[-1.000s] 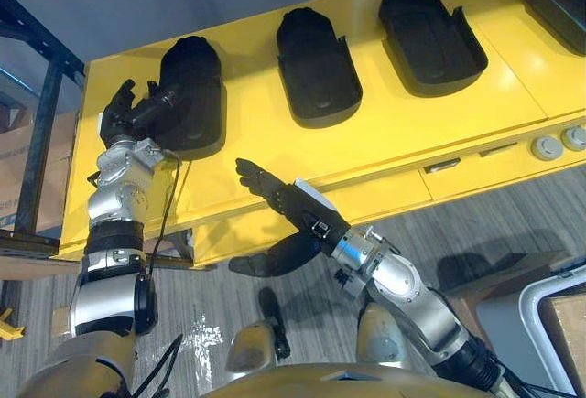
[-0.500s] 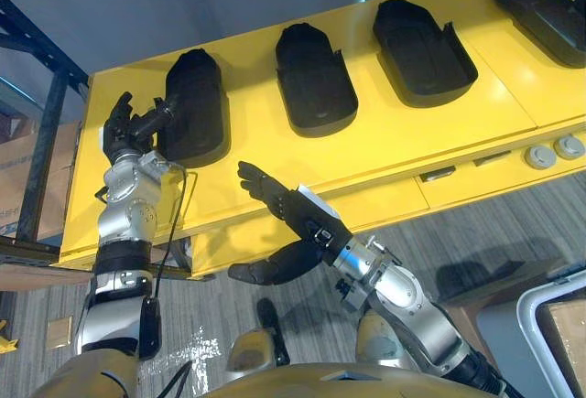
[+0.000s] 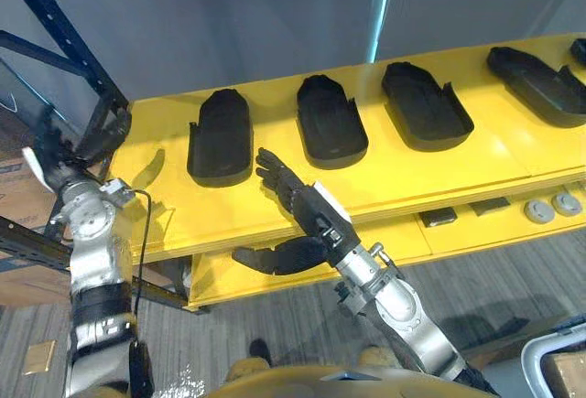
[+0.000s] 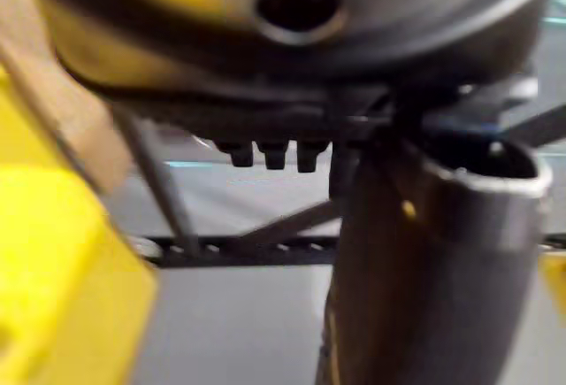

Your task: Walk over and take three plastic housings, then place them on the shelf

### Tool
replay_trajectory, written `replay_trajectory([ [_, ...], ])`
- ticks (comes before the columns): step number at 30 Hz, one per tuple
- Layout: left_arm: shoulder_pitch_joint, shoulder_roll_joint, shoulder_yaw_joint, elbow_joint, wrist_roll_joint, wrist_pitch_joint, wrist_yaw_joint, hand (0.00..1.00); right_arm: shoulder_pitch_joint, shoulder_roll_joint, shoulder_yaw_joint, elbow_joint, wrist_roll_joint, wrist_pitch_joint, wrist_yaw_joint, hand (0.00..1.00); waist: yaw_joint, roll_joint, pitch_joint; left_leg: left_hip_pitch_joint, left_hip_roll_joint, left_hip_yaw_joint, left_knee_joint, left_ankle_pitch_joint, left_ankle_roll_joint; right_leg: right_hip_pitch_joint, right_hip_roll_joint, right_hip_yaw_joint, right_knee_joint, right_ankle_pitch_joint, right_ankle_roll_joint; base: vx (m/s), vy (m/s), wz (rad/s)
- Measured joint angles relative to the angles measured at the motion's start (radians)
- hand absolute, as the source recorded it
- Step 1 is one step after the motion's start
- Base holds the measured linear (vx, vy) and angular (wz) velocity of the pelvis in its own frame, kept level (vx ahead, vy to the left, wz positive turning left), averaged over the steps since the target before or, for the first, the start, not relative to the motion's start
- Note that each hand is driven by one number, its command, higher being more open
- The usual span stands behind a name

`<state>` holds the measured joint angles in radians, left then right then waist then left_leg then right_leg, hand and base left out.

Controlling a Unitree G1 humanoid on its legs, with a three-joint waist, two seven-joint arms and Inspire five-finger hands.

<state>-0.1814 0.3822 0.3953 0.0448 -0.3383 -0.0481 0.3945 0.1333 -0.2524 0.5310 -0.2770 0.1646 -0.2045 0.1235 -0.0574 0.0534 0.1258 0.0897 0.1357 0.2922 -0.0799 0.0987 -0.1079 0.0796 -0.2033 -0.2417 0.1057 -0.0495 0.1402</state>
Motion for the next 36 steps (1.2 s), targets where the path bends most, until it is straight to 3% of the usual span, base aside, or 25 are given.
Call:
replay_trajectory([
  [2, 0.075, -0.044, -0.002, -0.149, -0.001, -0.065, -0.051, 1.00, 0.016, 0.023, -0.050, -0.001, 0.000, -0.011, -0.016, 1.00, 0.001, -0.005, -0.010, 0.010, -0.003, 0.000, -0.002, -0.001, 0.000, 0.016, -0.001, -0.001, -0.015, 0.005, 0.001, 0.00, 0.000, 0.00],
  [4, 0.198, -0.126, -0.043, -0.334, -0.001, -0.170, -0.131, 1.00, 0.021, 0.065, -0.183, -0.006, -0.001, -0.054, -0.060, 1.00, 0.006, -0.005, -0.031, 0.010, -0.005, 0.002, -0.002, -0.002, 0.000, 0.022, -0.001, 0.000, -0.029, 0.014, 0.004, 0.00, 0.000, 0.00],
  [7, 0.329, -0.215, -0.110, -0.418, 0.022, -0.269, -0.232, 1.00, 0.022, 0.093, -0.382, -0.034, -0.001, -0.111, -0.132, 1.00, 0.011, 0.008, -0.045, 0.024, -0.003, 0.005, -0.003, -0.005, -0.001, 0.044, 0.005, 0.001, -0.050, 0.023, 0.004, -0.03, 0.005, -0.04],
  [9, 0.416, -0.265, -0.148, -0.444, 0.042, -0.305, -0.290, 1.00, 0.028, 0.112, -0.502, -0.046, -0.002, -0.148, -0.192, 1.00, 0.010, 0.015, -0.057, 0.024, 0.000, 0.008, -0.004, -0.007, -0.002, 0.042, 0.009, 0.002, -0.063, 0.025, 0.003, -0.04, -0.003, -0.04],
  [12, 0.533, -0.309, -0.184, -0.456, 0.117, -0.348, -0.341, 1.00, 0.063, 0.164, -0.666, -0.049, -0.096, -0.177, -0.357, 1.00, 0.011, 0.023, -0.063, 0.023, 0.012, 0.014, -0.004, -0.006, -0.005, 0.042, 0.022, 0.004, -0.079, 0.030, -0.008, -0.02, -0.014, -0.07],
  [16, 0.588, -0.336, -0.194, -0.444, 0.334, -0.406, -0.174, 1.00, 0.162, 0.220, -0.757, -0.041, -0.247, -0.181, -0.578, 1.00, 0.012, 0.016, -0.071, 0.024, 0.030, 0.029, -0.004, -0.007, -0.013, 0.040, 0.039, 0.012, -0.090, 0.039, -0.007, 0.02, -0.026, -0.11],
  [20, 0.598, -0.358, -0.189, -0.360, 0.537, -0.462, 0.129, 1.00, 0.237, 0.294, -0.828, 0.059, -0.355, -0.204, -0.847, 1.00, 0.018, -0.006, -0.082, 0.024, 0.046, 0.049, -0.003, -0.014, -0.022, 0.038, 0.045, 0.023, -0.090, 0.042, -0.007, 0.03, -0.010, -0.11],
  [24, 0.643, -0.405, -0.179, -0.217, 0.555, -0.491, 0.290, 1.00, 0.285, 0.340, -0.892, 0.276, -0.310, -0.205, -0.964, 1.00, 0.031, -0.022, -0.098, 0.027, 0.051, 0.060, -0.003, -0.030, -0.025, 0.043, 0.041, 0.019, -0.090, 0.041, -0.007, 0.03, 0.005, -0.01],
  [27, 0.671, -0.460, -0.175, -0.034, 0.583, -0.496, 0.374, 1.00, 0.296, 0.346, -0.927, 0.473, -0.189, -0.203, -0.997, 1.00, 0.031, -0.032, -0.096, 0.026, 0.053, 0.096, -0.002, -0.029, -0.023, 0.054, 0.031, -0.007, -0.089, 0.038, -0.004, 0.01, 0.006, 0.22],
  [30, 0.685, -0.493, -0.178, 0.154, 0.584, -0.495, 0.405, 1.00, 0.295, 0.347, -0.940, 0.668, -0.122, -0.197, -0.994, 1.00, 0.048, -0.042, -0.092, 0.044, 0.050, 0.103, -0.007, -0.026, -0.022, 0.077, 0.028, -0.023, -0.088, 0.029, -0.002, 0.01, 0.002, 0.16],
  [36, 0.683, -0.491, -0.192, 0.439, 0.582, -0.490, 0.392, 1.00, 0.265, 0.336, -0.936, 1.013, 0.067, -0.175, -0.854, 1.00, 0.084, -0.065, -0.089, 0.058, 0.043, 0.090, -0.009, -0.021, -0.022, 0.082, 0.013, -0.064, -0.039, -0.027, -0.007, 0.00, 0.000, 0.19],
])
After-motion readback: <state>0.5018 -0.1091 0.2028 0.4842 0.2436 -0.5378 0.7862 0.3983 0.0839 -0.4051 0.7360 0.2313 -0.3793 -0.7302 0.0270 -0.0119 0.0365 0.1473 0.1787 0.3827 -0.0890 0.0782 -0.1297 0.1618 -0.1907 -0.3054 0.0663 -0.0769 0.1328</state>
